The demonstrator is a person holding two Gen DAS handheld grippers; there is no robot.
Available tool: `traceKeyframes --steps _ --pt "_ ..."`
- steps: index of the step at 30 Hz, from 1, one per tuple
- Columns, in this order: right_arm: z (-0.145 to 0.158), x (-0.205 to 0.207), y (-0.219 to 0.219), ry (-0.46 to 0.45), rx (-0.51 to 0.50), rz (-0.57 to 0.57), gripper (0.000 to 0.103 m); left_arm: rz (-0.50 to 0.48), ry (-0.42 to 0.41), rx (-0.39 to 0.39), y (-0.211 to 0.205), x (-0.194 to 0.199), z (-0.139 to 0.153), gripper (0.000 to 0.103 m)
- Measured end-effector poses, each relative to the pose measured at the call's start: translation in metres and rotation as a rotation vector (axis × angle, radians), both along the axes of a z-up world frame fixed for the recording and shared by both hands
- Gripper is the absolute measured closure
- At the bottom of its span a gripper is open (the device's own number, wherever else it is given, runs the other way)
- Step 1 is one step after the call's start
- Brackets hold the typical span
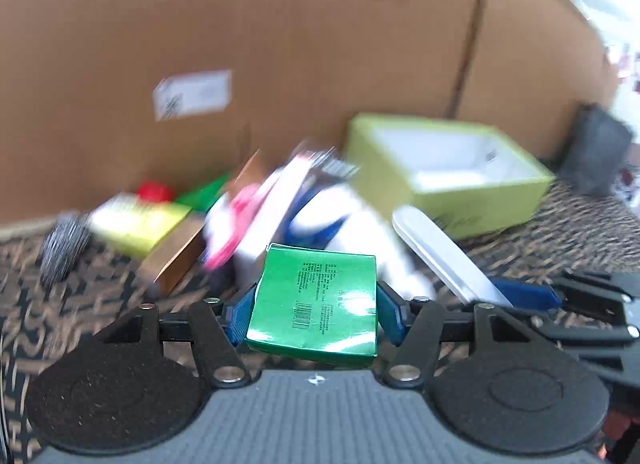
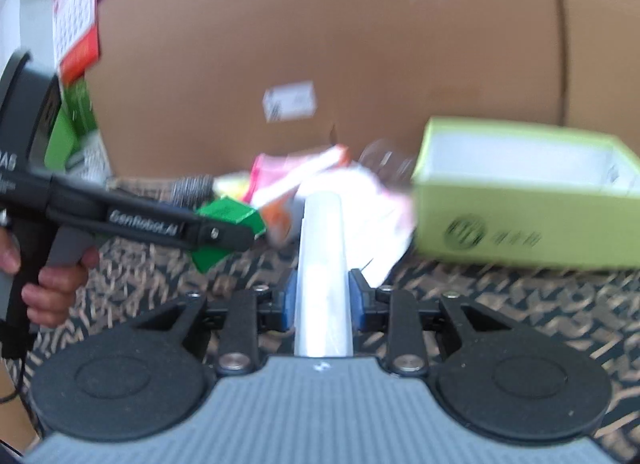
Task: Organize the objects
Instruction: 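Grasp the green box with the left tool while the right tool grasps the clear tube, then carry both items to the lime-green box and open both tools inside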
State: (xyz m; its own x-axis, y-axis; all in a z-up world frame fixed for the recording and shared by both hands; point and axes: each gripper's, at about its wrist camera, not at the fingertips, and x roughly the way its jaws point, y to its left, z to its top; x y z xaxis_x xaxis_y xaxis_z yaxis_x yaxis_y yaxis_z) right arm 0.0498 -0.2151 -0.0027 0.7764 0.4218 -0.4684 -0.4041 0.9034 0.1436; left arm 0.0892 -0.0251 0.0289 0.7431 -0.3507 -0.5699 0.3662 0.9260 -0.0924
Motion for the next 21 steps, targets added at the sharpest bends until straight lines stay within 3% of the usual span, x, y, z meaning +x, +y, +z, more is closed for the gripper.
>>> traceKeyframes --steps 6,10,14,21 --pt "0.048 0.017 -0.046 -0.103 -0.011 -0.094 0.076 -0.12 -0.124 -0.033 -0.058 0.016 0.048 0.038" --pt "0.064 0.055 -0.072 -0.084 -0.003 -0.142 0.076 -0.161 -0.102 -0.118 -0.088 0.049 0.064 0.038" --pt "0.065 0.103 -0.086 -0.05 -0.042 -0.219 0.076 -0.148 -0.07 -0.152 -0.117 0.096 0.061 0.038" --pt "0.03 0.179 -0.103 0.091 -0.098 -0.248 0.076 -0.13 -0.014 -0.1 -0.156 0.16 0.032 0.038"
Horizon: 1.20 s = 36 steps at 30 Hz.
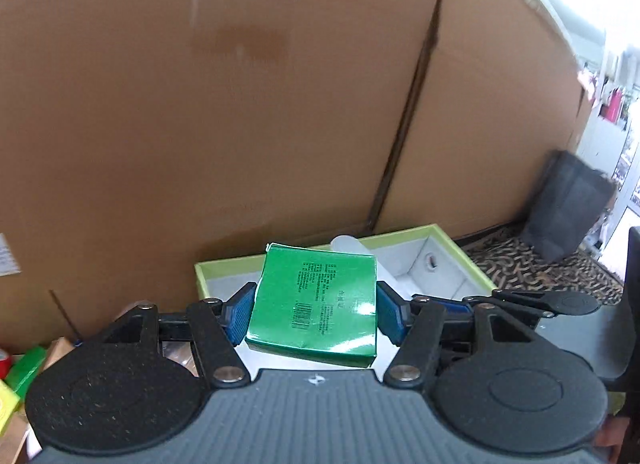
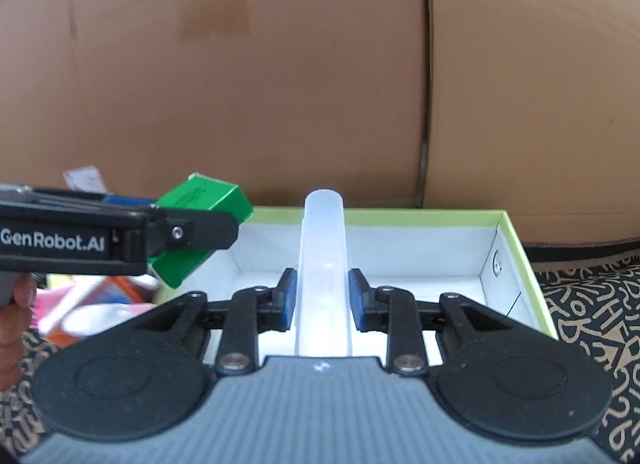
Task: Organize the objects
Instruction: 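Carry both items to the lime-green box and open both tools inside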
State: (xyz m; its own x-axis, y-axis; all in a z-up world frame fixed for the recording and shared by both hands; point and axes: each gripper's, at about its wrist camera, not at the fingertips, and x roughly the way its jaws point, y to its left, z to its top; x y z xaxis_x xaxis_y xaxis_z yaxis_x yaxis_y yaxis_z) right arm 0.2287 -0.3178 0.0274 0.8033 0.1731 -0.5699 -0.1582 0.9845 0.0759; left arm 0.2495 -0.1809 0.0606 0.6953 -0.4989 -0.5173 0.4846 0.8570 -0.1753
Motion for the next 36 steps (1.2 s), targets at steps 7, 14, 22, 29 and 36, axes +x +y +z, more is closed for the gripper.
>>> traceKeyframes --steps 7,14,22,29,36 --pt "-0.036 0.024 -0.001 0.085 -0.003 0.029 0.076 -0.008 0.048 0.034 -0.011 0.017 -0.026 0.038" --pt "-0.056 0.028 -0.003 0.123 -0.028 0.047 0.056 0.019 0.039 -0.006 -0.002 0.022 -0.03 0.007" --pt "-0.052 0.005 -0.01 0.061 -0.04 0.033 0.016 0.011 0.009 0.007 0.004 0.004 -0.024 0.005" --pt "-0.026 -0.023 -0.007 -0.025 -0.03 0.014 0.001 0.008 -0.046 -0.009 0.005 -0.021 -0.011 0.005" --pt "-0.003 -0.055 0.014 -0.089 -0.024 0.012 0.0 0.034 -0.128 -0.019 0.03 -0.073 0.004 0.005"
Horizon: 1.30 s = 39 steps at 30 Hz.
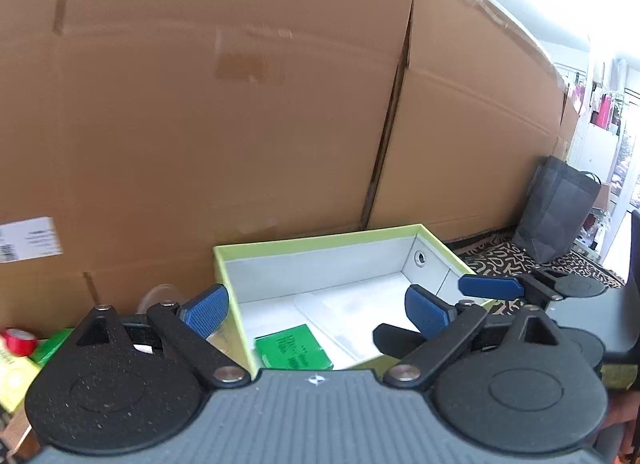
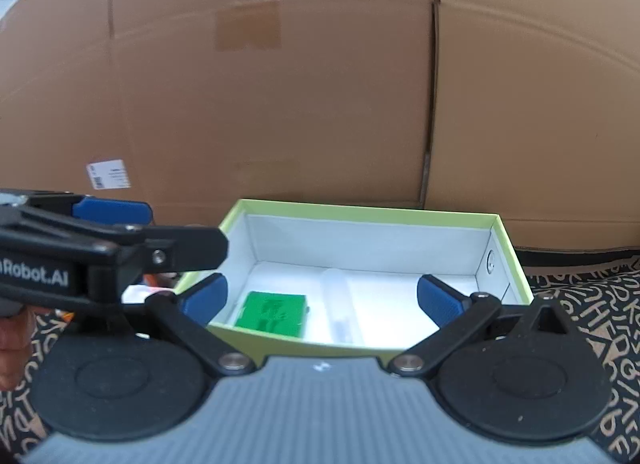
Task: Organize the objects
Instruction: 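Carry both items to the lime-green box and open both tools inside, then grasp the white glove with the right tool while the left tool grasps the blue container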
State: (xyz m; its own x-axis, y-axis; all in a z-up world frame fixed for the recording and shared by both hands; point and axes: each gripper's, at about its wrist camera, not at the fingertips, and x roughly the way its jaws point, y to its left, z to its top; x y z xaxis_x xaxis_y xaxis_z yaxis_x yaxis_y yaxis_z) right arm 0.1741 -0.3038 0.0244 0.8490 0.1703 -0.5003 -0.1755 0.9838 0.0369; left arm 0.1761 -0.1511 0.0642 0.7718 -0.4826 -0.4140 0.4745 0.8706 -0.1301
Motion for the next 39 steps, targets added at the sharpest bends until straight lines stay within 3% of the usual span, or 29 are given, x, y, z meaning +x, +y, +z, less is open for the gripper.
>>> traceKeyframes --steps 6,13,18,22,31,33,34,35,36,37,39 --pt "0.015 -0.052 0.022 -0.033 -0.032 0.018 0.0 0.116 -0.016 0.01 0.043 -0.042 -0.008 0.005" --pt "-0.013 -0.081 0.054 0.003 0.011 0.057 0.0 0.265 0.078 -0.057 0.105 -0.07 -0.042 0.005" --pt "-0.045 -0.082 0.078 0.076 0.058 0.087 0.0 0.32 0.149 -0.082 0.13 -0.079 -0.071 0.005" --pt "-0.062 -0.075 0.097 0.107 0.074 0.1 0.0 0.356 0.151 -0.077 0.143 -0.084 -0.084 0.005" --pt "-0.077 -0.041 0.14 0.06 0.002 0.13 0.0 0.366 0.167 -0.098 0.161 -0.086 -0.093 0.006" --pt "-0.081 -0.035 0.144 0.066 -0.002 0.13 0.009 0.371 0.167 -0.105 0.164 -0.086 -0.092 0.006" --pt "-0.082 -0.034 0.144 0.07 -0.003 0.127 0.026 0.367 0.169 -0.109 0.165 -0.085 -0.092 0.006" --pt "-0.083 -0.034 0.143 0.076 0.003 0.126 0.052 0.363 0.172 -0.112 0.165 -0.085 -0.091 0.006" --pt "-0.083 -0.035 0.14 0.08 0.024 0.119 0.067 0.36 0.173 -0.116 0.164 -0.084 -0.091 0.006" --pt "-0.082 -0.038 0.135 0.081 0.052 0.107 0.075 0.353 0.175 -0.119 0.163 -0.083 -0.09 0.006" --pt "-0.077 -0.049 0.122 0.051 0.078 0.077 0.083 0.333 0.177 -0.119 0.157 -0.08 -0.09 0.006"
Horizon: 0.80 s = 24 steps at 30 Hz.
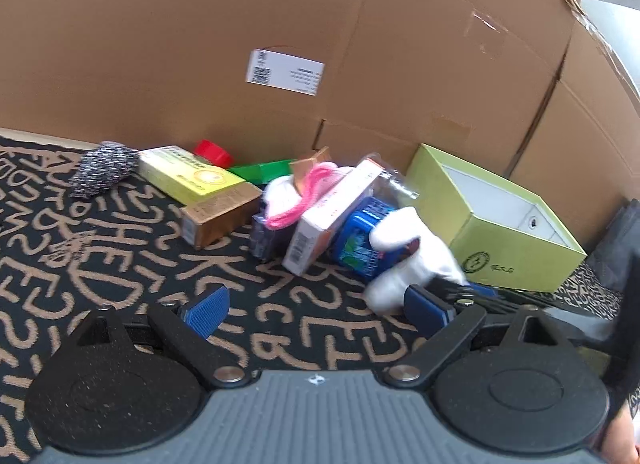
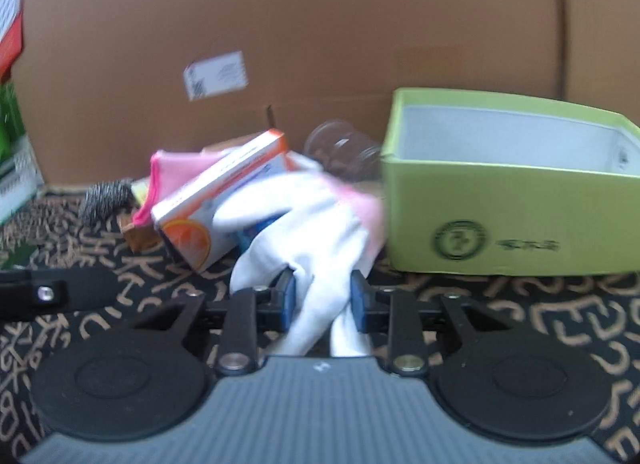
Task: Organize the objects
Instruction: 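Grasp the white glove with the right tool while the left tool grasps the blue container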
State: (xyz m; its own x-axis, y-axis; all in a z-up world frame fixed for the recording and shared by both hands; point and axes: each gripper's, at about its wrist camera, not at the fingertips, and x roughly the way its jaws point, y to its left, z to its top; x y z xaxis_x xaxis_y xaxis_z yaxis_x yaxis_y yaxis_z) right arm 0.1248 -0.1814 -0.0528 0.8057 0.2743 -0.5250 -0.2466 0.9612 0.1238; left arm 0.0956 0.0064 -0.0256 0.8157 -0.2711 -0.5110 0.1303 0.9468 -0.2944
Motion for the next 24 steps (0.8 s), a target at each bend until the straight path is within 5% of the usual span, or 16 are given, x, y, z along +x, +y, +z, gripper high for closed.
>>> traceKeyframes --steps 4,16,20,24 --pt "0.006 -0.029 -0.027 -0.055 -0.052 -0.072 0.09 -0.044 -0.01 0.01 -0.02 0.01 0.001 0.006" --pt "-0.003 -0.066 -0.062 -0.005 -0.06 -0.089 0.09 -0.044 -0.036 0.093 -0.085 0.078 0.004 0.006" --pt "-0.003 -0.066 -0.065 0.001 -0.042 -0.086 0.09 0.022 -0.004 0.047 -0.083 0.1 0.003 0.006" --pt "-0.004 -0.066 -0.066 0.007 -0.034 -0.088 0.088 -0.011 0.046 0.034 -0.089 0.119 -0.003 0.006"
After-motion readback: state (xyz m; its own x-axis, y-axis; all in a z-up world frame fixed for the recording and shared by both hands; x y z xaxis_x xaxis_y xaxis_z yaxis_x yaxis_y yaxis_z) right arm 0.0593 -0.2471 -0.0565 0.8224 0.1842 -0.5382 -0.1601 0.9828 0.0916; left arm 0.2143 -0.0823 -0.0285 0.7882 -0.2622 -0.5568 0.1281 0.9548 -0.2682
